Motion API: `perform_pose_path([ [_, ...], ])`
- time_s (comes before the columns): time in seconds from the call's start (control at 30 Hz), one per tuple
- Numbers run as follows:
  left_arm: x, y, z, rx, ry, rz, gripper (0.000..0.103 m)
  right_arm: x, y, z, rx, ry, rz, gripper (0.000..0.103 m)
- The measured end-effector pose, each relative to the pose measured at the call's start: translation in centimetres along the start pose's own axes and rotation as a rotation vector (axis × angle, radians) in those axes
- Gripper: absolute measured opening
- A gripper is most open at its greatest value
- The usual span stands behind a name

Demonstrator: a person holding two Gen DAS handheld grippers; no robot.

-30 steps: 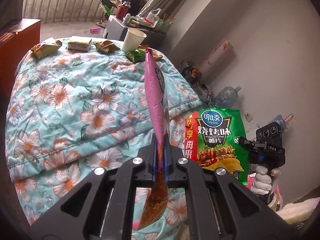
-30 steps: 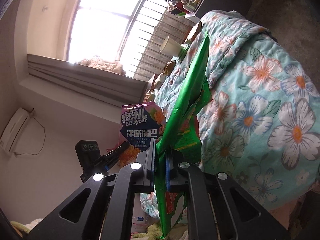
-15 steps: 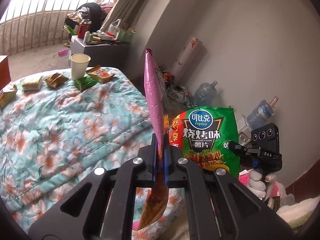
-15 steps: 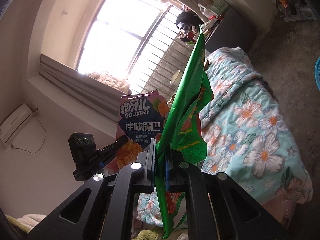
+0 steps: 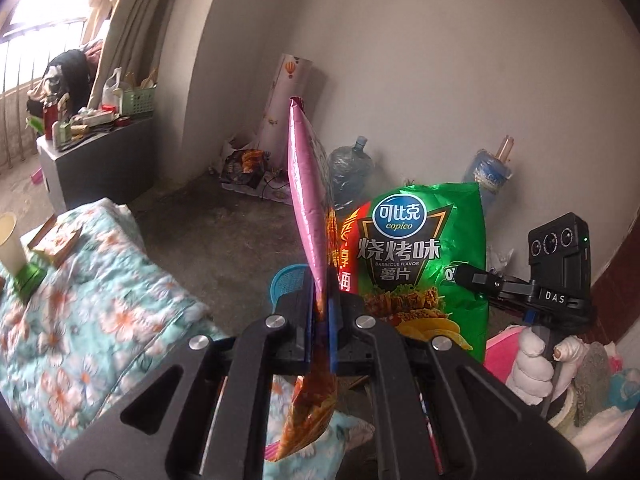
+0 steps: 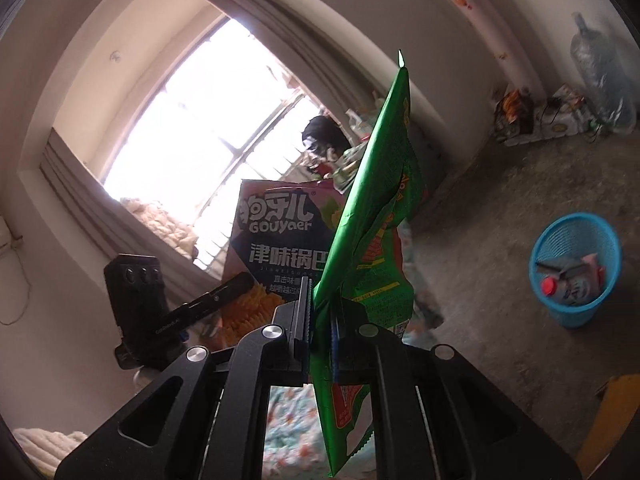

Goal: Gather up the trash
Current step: 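Carry the pink bag and green bag with both tools over the wastebasket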

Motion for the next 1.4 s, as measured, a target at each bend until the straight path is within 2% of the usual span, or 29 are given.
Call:
perform_pose_path([
  [0.1, -4.1, -1.6, -1.3, -0.055, -0.002, -0.015, 0.004, -0.2, -4.4, -1.6, 0.038, 0.013, 0.166, 0.008],
  [0.2, -8.1, -2.4, -1.6, -0.092, 0.032, -0.018, 0.004, -1.9, -9.3, -1.9, 0.029, 0.05, 0.266, 0.008],
  [0.3, -11.5, -2.0, -1.3, -0.099, 0.077, -0.023, 0.004, -4.8, -13.9, -0.7, 0.02, 0.107, 0.359, 0.008],
  [0.43, -14.5, -0.7, -0.9, -0.079, 0.118, -0.024, 0.004, -9.5, -19.4, 1.8, 0.031, 0.189, 0.452, 0.008],
  [0.57, -16.6, 1.0, -0.7, -0.07, 0.155, -0.048, 0.004, -14.6, -23.9, 4.1, 0.132, 0.287, 0.537, 0.008],
  [0.73, -18.1, 2.9, -0.7, -0.056, 0.184, -0.082, 0.004, -20.3, -29.1, 7.0, 0.25, 0.359, 0.619, 0.009],
  [0.8, -19.1, 3.6, -0.9, -0.049, 0.2, -0.094, 0.004, -22.6, -32.0, 9.1, 0.252, 0.403, 0.627, 0.013],
  [0.87, -19.6, 3.8, -0.8, -0.047, 0.21, -0.103, 0.004, -23.8, -34.7, 11.2, 0.24, 0.47, 0.688, 0.037],
  [0.93, -20.1, 3.8, -0.7, -0.047, 0.222, -0.103, 0.004, -23.9, -36.5, 12.7, 0.186, 0.495, 0.72, 0.039],
  [1.03, -20.8, 3.4, -0.5, -0.06, 0.233, -0.095, 0.004, -21.6, -37.6, 13.7, 0.058, 0.43, 0.724, 0.04],
  [1.23, -23.6, 0.9, 0.1, -0.078, 0.273, -0.059, 0.004, -12.9, -34.3, 13.8, -0.151, 0.162, 0.688, 0.043],
  [1.4, -30.4, -1.1, 1.6, -0.007, 0.372, -0.04, 0.004, -7.9, -32.0, 14.3, -0.271, 0.016, 0.71, 0.046],
])
Point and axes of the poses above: each gripper's, at about its wrist camera, not at the fingertips, and x roughly against the way its jaws point, y to its left, z to its underside, the point moved 7 cm from there along -x, roughly the way its jaws point, and after that the axes turned 13 degrees about x, right-handed, at the moved point
